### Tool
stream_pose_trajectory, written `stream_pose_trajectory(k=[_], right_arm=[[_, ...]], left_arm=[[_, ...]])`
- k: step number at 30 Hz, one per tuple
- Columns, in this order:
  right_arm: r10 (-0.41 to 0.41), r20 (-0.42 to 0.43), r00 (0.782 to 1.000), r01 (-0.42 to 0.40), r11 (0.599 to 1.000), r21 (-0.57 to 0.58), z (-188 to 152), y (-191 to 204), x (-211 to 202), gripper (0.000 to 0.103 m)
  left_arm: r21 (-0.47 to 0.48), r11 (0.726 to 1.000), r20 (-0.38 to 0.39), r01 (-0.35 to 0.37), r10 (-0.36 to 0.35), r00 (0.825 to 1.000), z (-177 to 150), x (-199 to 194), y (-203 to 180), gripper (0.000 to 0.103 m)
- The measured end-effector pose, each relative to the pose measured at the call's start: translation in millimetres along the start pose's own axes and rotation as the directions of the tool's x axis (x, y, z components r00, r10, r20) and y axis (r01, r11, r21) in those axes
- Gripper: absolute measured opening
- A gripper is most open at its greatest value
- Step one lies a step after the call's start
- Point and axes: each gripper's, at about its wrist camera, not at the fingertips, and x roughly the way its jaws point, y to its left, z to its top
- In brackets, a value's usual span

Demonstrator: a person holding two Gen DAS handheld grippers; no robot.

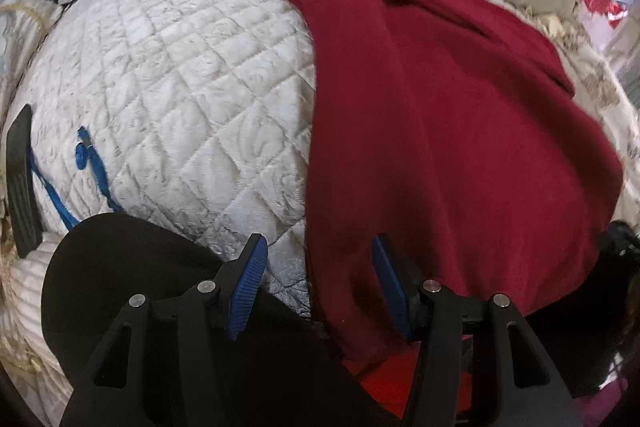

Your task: Fold small clothes

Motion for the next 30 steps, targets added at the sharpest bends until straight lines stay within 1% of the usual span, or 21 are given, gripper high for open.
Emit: stream_pose_trajectory(k=[3, 7, 9, 13, 15, 16, 17, 18, 19, 20, 21, 23, 24, 25, 28, 30], right_arm=[[0.011, -0.020, 1.000, -0.012, 1.000, -0.022, 1, 2, 4, 0.078], [0.027, -0.045, 0.999, -0.028, 0.999, -0.036, 3, 7, 10, 0.078], [0.035, -0.051, 0.998, -0.037, 0.999, -0.037, 5, 7, 13, 0.080], [0.048, -0.059, 0.997, -0.051, 0.998, -0.038, 9, 6, 17, 0.082], [0.047, -0.052, 0.998, -0.049, 0.998, -0.039, 9, 9, 17, 0.082], [0.043, -0.044, 0.998, -0.045, 0.998, -0.038, 9, 10, 17, 0.082], [0.036, -0.030, 0.999, -0.037, 0.999, -0.040, 8, 11, 16, 0.078], [0.031, -0.020, 0.999, -0.032, 0.998, -0.050, 7, 13, 15, 0.064], [0.032, -0.022, 0.999, -0.033, 0.997, -0.074, 7, 18, 16, 0.051], [0.034, -0.030, 0.999, -0.036, 0.995, -0.091, 7, 21, 18, 0.022], [0.030, -0.040, 0.999, -0.035, 0.993, -0.109, 7, 26, 21, 0.011], [0.031, -0.047, 0.998, -0.038, 0.989, -0.146, 7, 35, 22, 0.011], [0.054, -0.042, 0.998, -0.060, 0.986, -0.153, 8, 39, 18, 0.011], [0.102, -0.029, 0.994, -0.105, 0.982, -0.154, 9, 44, 9, 0.011], [0.207, 0.023, 0.978, -0.200, 0.965, -0.171, 12, 54, -21, 0.010], [0.261, 0.039, 0.965, -0.250, 0.952, -0.179, 13, 56, -35, 0.010]], left_arm=[[0.027, 1.000, -0.029, -0.001, 0.002, 1.000, -1, 9, -9, 0.033], [0.070, 0.997, -0.067, -0.021, 0.025, 0.997, -4, 19, -22, 0.033], [0.070, 0.997, -0.078, -0.017, 0.022, 0.997, -2, 23, -23, 0.033], [0.037, 0.999, -0.093, 0.002, 0.001, 0.996, 0, 26, -25, 0.034], [0.056, 0.998, -0.084, 0.005, 0.000, 0.996, -3, 25, -29, 0.033], [0.073, 0.997, -0.085, 0.021, -0.015, 0.996, -5, 24, -33, 0.028], [0.072, 0.996, -0.085, 0.045, -0.038, 0.996, -7, 24, -33, 0.015], [0.054, 0.996, -0.086, 0.075, -0.070, 0.994, -9, 24, -33, 0.013], [0.037, 0.996, -0.082, 0.085, -0.081, 0.993, -9, 23, -32, 0.010], [0.026, 0.995, -0.078, 0.097, -0.094, 0.992, -9, 22, -30, 0.001], [0.017, 0.994, -0.076, 0.108, -0.106, 0.991, -10, 21, -28, 0.000], [-0.016, 0.986, -0.067, 0.166, -0.167, 0.984, -9, 11, -22, 0.000], [-0.020, 0.981, -0.058, 0.192, -0.193, 0.979, -8, 4, -19, 0.000], [-0.013, 0.976, -0.035, 0.215, -0.216, 0.976, -7, -8, -17, 0.000], [0.011, 0.973, 0.026, 0.232, -0.232, 0.972, -6, -40, -10, 0.000], [0.010, 0.970, 0.073, 0.245, -0.245, 0.967, -4, -64, -2, 0.000]])
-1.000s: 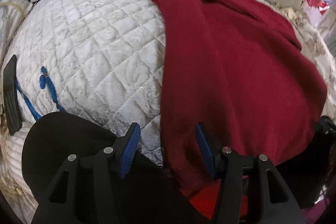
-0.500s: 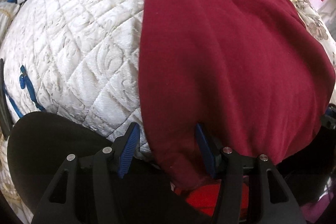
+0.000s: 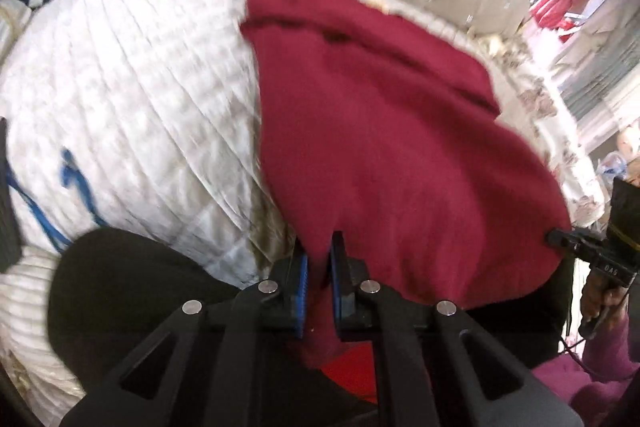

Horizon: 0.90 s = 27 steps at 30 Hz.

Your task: Fold small clothes

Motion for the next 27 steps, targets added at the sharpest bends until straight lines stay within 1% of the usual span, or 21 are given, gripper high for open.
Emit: stream_pose_trajectory(k=[2, 4, 6, 7, 8, 10, 12, 13, 15, 16, 17, 18, 19, 20, 21, 22, 23, 24, 25, 26, 27], right_arm=[[0.050, 0.000, 0.999, -0.050, 0.999, 0.014, -1, 0, -4, 0.010], [0.079, -0.019, 0.997, -0.078, 0.996, 0.040, -5, -4, 2, 0.010], [0.095, -0.034, 0.995, -0.093, 0.994, 0.055, -6, -6, 8, 0.010], [0.106, -0.030, 0.994, -0.104, 0.993, 0.055, -4, -4, 12, 0.010], [0.114, -0.023, 0.993, -0.113, 0.992, 0.051, -2, -3, 11, 0.010], [0.127, 0.007, 0.992, -0.128, 0.991, 0.040, 11, -1, 6, 0.010], [0.142, 0.069, 0.987, -0.145, 0.989, 0.030, 36, -8, -6, 0.010], [0.146, 0.094, 0.985, -0.149, 0.988, 0.030, 44, -13, -12, 0.010], [0.135, 0.163, 0.977, -0.143, 0.989, 0.037, 73, -25, -22, 0.010], [0.130, 0.204, 0.970, -0.145, 0.988, 0.060, 91, -35, -26, 0.010], [0.127, 0.232, 0.964, -0.151, 0.985, 0.089, 105, -45, -27, 0.010], [0.118, 0.257, 0.959, -0.155, 0.980, 0.129, 119, -56, -26, 0.010], [0.112, 0.281, 0.953, -0.170, 0.967, 0.189, 135, -73, -23, 0.010], [0.109, 0.294, 0.950, -0.179, 0.958, 0.224, 146, -86, -19, 0.010], [0.079, 0.304, 0.949, -0.163, 0.952, 0.261, 157, -101, -12, 0.011], [0.018, 0.307, 0.952, -0.121, 0.939, 0.321, 167, -120, -3, 0.011], [-0.018, 0.297, 0.955, -0.097, 0.924, 0.369, 174, -136, 7, 0.015], [-0.047, 0.274, 0.961, -0.075, 0.906, 0.418, 179, -152, 17, 0.018], [-0.067, 0.235, 0.970, -0.056, 0.876, 0.480, 181, -169, 29, 0.022], [-0.076, 0.218, 0.973, -0.050, 0.853, 0.520, 179, -179, 34, 0.031], [-0.090, 0.224, 0.970, -0.044, 0.846, 0.531, 177, -183, 32, 0.043]], left_arm=[[-0.001, 1.000, 0.025, -0.001, 0.001, 1.000, 4, -14, 5, 0.000], [-0.009, 1.000, 0.028, -0.004, 0.004, 1.000, 3, -17, 9, 0.000], [-0.020, 1.000, 0.017, 0.004, -0.004, 1.000, 2, -15, 9, 0.000], [-0.020, 1.000, 0.018, 0.007, -0.007, 1.000, -3, -17, 12, 0.000], [-0.020, 1.000, 0.024, 0.018, -0.017, 1.000, 0, -19, 11, 0.000], [-0.010, 0.999, 0.043, 0.040, -0.039, 0.998, 19, -17, 11, 0.000], [0.005, 0.998, 0.077, 0.059, -0.059, 0.995, 41, -23, 5, 0.000], [0.013, 0.997, 0.098, 0.070, -0.071, 0.993, 55, -25, 2, 0.000], [0.032, 0.996, 0.140, 0.086, -0.089, 0.986, 88, -26, -4, 0.000], [0.037, 0.996, 0.152, 0.084, -0.088, 0.984, 97, -26, -5, 0.000], [0.039, 0.996, 0.173, 0.075, -0.081, 0.982, 119, -20, -6, 0.000], [0.037, 0.997, 0.179, 0.075, -0.080, 0.981, 129, -16, -5, 0.000], [0.034, 0.997, 0.189, 0.073, -0.078, 0.979, 145, -7, -4, 0.000], [0.011, 0.998, 0.206, 0.063, -0.064, 0.977, 167, 7, -1, 0.000], [-0.009, 0.998, 0.209, 0.063, -0.060, 0.976, 178, 15, 4, 0.000], [-0.036, 0.997, 0.207, 0.068, -0.059, 0.977, 193, 30, 8, 0.000], [-0.052, 0.996, 0.194, 0.071, -0.060, 0.979, 213, 52, 14, 0.000], [-0.068, 0.995, 0.191, 0.072, -0.058, 0.980, 221, 64, 18, 0.000], [-0.112, 0.989, 0.175, 0.093, -0.072, 0.982, 235, 84, 27, 0.000], [-0.139, 0.985, 0.158, 0.105, -0.083, 0.984, 241, 93, 34, 0.000], [-0.177, 0.977, 0.142, 0.119, -0.095, 0.985, 248, 101, 41, 0.000]])
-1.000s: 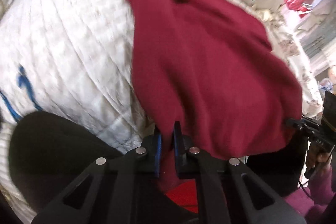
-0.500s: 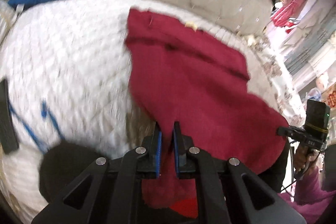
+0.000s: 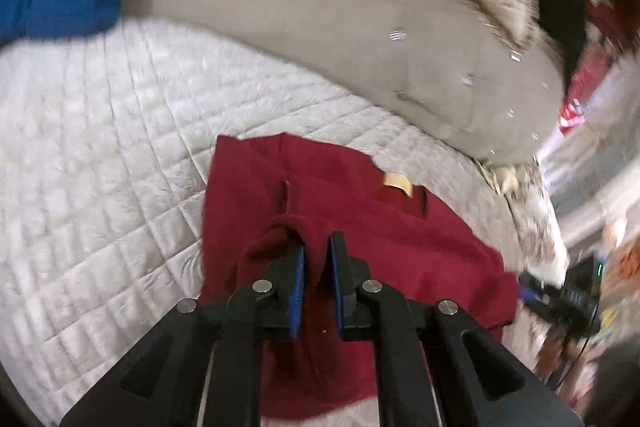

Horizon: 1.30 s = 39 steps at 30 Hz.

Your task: Fold small clothes

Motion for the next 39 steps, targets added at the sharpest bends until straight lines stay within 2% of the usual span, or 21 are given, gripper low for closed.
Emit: stream_pose_trajectory(k=[2, 4, 5, 8, 10, 13, 17, 18, 20, 22, 24, 26, 27, 29, 32, 35, 39], right_arm=[[0.011, 0.060, 0.998, -0.007, 0.998, -0.066, -7, 2, -17, 0.052], [-0.008, 0.079, 0.997, 0.019, 0.991, -0.132, -18, 11, -33, 0.055], [-0.015, 0.079, 0.997, 0.029, 0.984, -0.178, -25, 15, -40, 0.055], [-0.060, 0.030, 0.998, 0.066, 0.949, -0.307, -45, 26, -45, 0.055], [-0.052, -0.043, 0.998, 0.035, 0.939, -0.341, -53, 32, -33, 0.055], [-0.020, -0.160, 0.987, -0.045, 0.917, -0.396, -63, 45, -7, 0.055], [-0.049, -0.195, 0.980, -0.045, 0.892, -0.449, -52, 63, 36, 0.055], [-0.042, -0.188, 0.981, -0.044, 0.902, -0.430, -41, 64, 45, 0.055], [-0.029, -0.122, 0.992, -0.022, 0.920, -0.392, -16, 67, 55, 0.055], [-0.032, -0.016, 0.999, 0.024, 0.934, -0.357, 15, 74, 61, 0.055], [-0.014, 0.029, 0.999, 0.022, 0.952, -0.306, 37, 78, 61, 0.056], [-0.027, 0.098, 0.995, 0.055, 0.952, -0.302, 47, 87, 50, 0.057], [-0.016, 0.113, 0.993, 0.050, 0.950, -0.307, 47, 89, 42, 0.062], [0.003, 0.114, 0.993, 0.034, 0.948, -0.316, 34, 89, 23, 0.068], [-0.027, 0.062, 0.998, 0.048, 0.934, -0.355, -1, 80, 0, 0.070], [-0.115, 0.035, 0.993, 0.120, 0.918, -0.379, -40, 62, -16, 0.070], [-0.128, -0.031, 0.991, 0.107, 0.923, -0.370, -81, 46, -21, 0.070]], left_arm=[[-0.029, 0.999, 0.007, 0.025, -0.025, 1.000, 6, -1, 4, 0.001], [-0.008, 1.000, 0.060, 0.028, -0.028, 0.998, 10, -16, 3, 0.014], [0.019, 1.000, 0.089, 0.018, -0.019, 0.996, 11, -27, 0, 0.017], [0.073, 0.997, 0.107, -0.003, -0.004, 0.994, 11, -43, -4, 0.019], [0.093, 0.995, 0.103, -0.035, 0.025, 0.994, 7, -48, -1, 0.019], [0.107, 0.992, 0.032, -0.071, 0.068, 0.997, -9, -44, 10, 0.019], [0.129, 0.989, -0.122, -0.077, 0.093, 0.988, -32, -17, 20, 0.019], [0.141, 0.987, -0.152, -0.072, 0.094, 0.984, -34, -11, 18, 0.019], [0.154, 0.987, -0.215, -0.044, 0.077, 0.973, -27, 10, 9, 0.019], [0.124, 0.992, -0.219, -0.009, 0.036, 0.975, -8, 21, 0, 0.019], [0.065, 0.998, -0.178, 0.024, -0.012, 0.984, 12, 24, -2, 0.019], [-0.032, 0.999, -0.075, 0.043, -0.045, 0.996, 36, 18, 7, 0.019], [-0.069, 0.997, -0.041, 0.043, -0.046, 0.998, 42, 14, 13, 0.019], [-0.109, 0.993, -0.014, 0.041, -0.042, 0.999, 45, 3, 25, 0.019], [-0.026, 0.999, -0.034, 0.028, -0.029, 0.999, 27, -12, 30, 0.019], [0.029, 1.000, -0.050, -0.008, 0.009, 0.999, 4, -18, 35, 0.019], [0.049, 0.999, -0.076, -0.019, 0.023, 0.997, -23, -19, 41, 0.020]])
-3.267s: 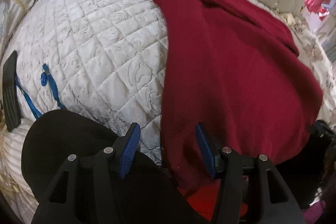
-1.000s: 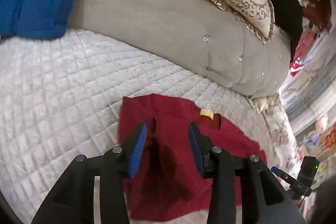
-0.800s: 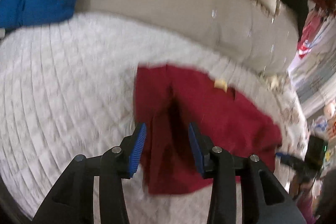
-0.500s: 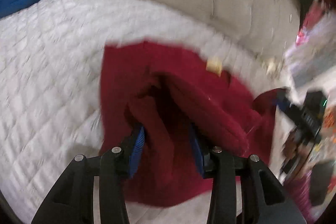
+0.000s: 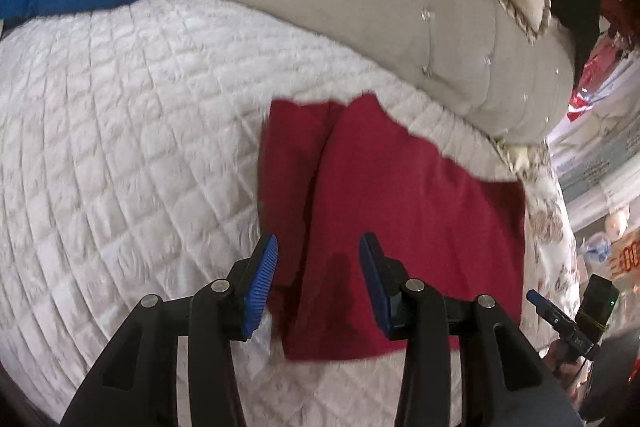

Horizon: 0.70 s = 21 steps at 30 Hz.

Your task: Fold small clothes

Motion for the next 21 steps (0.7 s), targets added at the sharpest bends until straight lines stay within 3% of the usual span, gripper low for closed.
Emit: stream_pose_trajectory(k=[3, 6, 7, 9, 10, 11, 13, 18, 21], right_arm=[[0.033, -0.004, 0.999, -0.033, 0.999, -0.018, -13, 5, 5, 0.070], [-0.003, -0.017, 1.000, 0.003, 1.000, -0.004, -15, 8, 21, 0.067], [0.003, -0.031, 1.000, -0.003, 1.000, -0.001, -15, 9, 28, 0.061], [0.009, -0.047, 0.999, -0.011, 0.999, -0.040, -15, 16, 37, 0.018], [0.002, -0.045, 0.999, -0.005, 0.998, -0.065, -15, 18, 38, 0.015], [0.009, -0.043, 0.999, -0.012, 0.997, -0.071, -14, 19, 36, 0.013], [0.047, -0.034, 0.998, -0.049, 0.997, -0.054, -11, 19, 24, 0.011], [0.157, -0.049, 0.986, -0.160, 0.986, -0.047, -13, 17, -7, 0.006], [0.049, -0.124, 0.991, -0.060, 0.995, -0.085, -25, 10, 7, 0.006]], left_arm=[[-0.006, 1.000, -0.012, 0.023, -0.023, 1.000, -9, 8, 0, 0.020], [-0.007, 0.998, -0.061, 0.058, -0.058, 0.996, -16, 22, -3, 0.020], [0.002, 0.998, -0.074, 0.056, -0.056, 0.996, -19, 27, -4, 0.020], [0.038, 0.999, -0.085, 0.035, -0.032, 0.996, -26, 32, -5, 0.017], [0.048, 0.998, -0.082, 0.033, -0.029, 0.996, -28, 31, -5, 0.008], [0.037, 0.998, -0.083, 0.057, -0.054, 0.995, -29, 28, -3, 0.000], [0.022, 0.996, -0.083, 0.085, -0.083, 0.993, -29, 20, -1, 0.000], [0.151, 0.986, -0.071, 0.074, -0.064, 0.995, -52, -5, -14, 0.000], [0.177, 0.984, -0.094, 0.036, -0.019, 0.995, -65, 3, -9, 0.000]])
